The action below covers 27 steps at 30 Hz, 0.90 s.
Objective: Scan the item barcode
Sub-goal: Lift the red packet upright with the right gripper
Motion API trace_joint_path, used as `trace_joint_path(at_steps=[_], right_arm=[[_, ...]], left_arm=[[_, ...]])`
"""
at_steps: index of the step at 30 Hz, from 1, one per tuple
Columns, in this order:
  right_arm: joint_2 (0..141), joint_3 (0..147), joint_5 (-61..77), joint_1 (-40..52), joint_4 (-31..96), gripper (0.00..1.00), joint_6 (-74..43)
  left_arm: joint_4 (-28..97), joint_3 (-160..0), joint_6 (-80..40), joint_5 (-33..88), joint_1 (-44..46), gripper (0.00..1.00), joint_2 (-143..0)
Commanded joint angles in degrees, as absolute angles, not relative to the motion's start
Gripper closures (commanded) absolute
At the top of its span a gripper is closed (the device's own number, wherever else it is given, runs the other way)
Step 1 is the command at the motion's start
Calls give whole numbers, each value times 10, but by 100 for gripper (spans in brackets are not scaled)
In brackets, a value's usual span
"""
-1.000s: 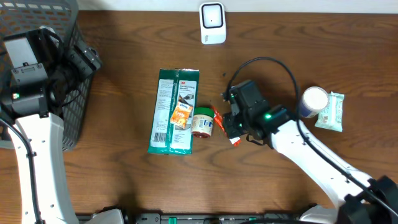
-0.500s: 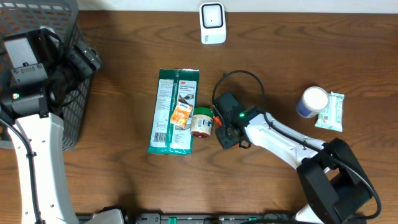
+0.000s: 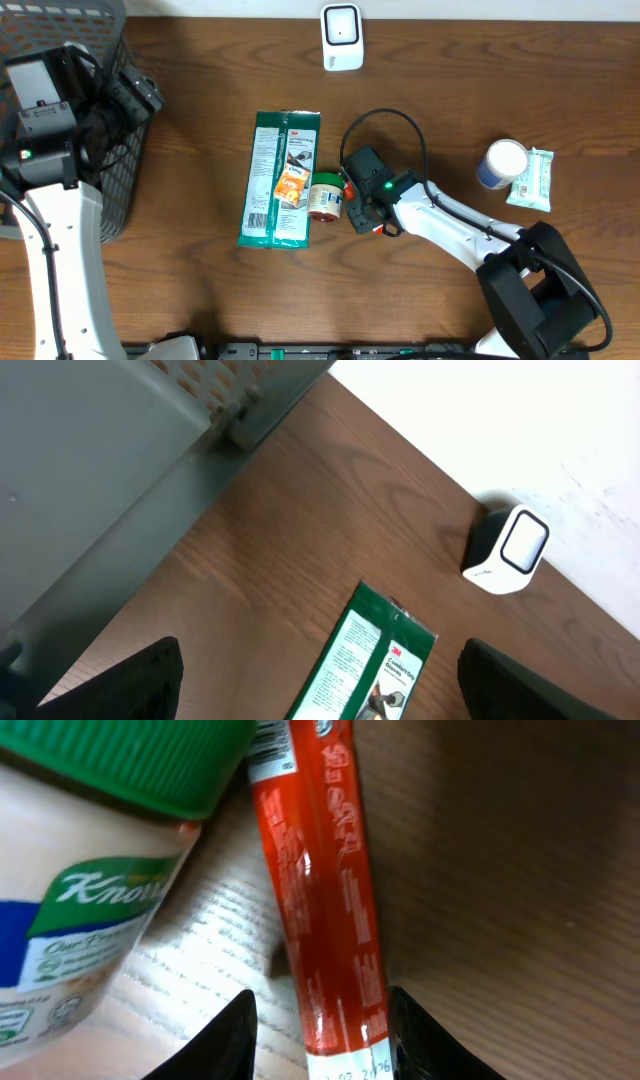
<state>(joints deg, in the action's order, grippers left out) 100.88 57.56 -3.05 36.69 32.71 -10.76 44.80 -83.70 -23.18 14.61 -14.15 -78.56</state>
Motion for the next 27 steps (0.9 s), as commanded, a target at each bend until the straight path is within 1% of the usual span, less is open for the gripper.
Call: trace_joint_path(at_steps=[1,9,11,15,19,24,27], right_arm=[[1018,573,-52,368,328,62,-102],[1018,573,-44,368,372,61,-102],[1018,573,-40,369,382,59,-102],[1018,573,-40,368,386,60,-107],[1018,571,-40,368,385,64,-116],[1018,552,-40,368,366,64,-117],[1018,552,-40,368,364,67,-117]], left_arm=[[448,-846,-232,138,-143,14,-782],[448,-846,-232,138,-143,14,-782],[448,-846,-232,138,-143,15,-782],[448,-846,-232,138,-143,14,-782],[448,-846,-232,138,-143,14,-782],[448,-846,-232,138,-143,14,-782],[448,-846,-232,138,-143,14,-782]])
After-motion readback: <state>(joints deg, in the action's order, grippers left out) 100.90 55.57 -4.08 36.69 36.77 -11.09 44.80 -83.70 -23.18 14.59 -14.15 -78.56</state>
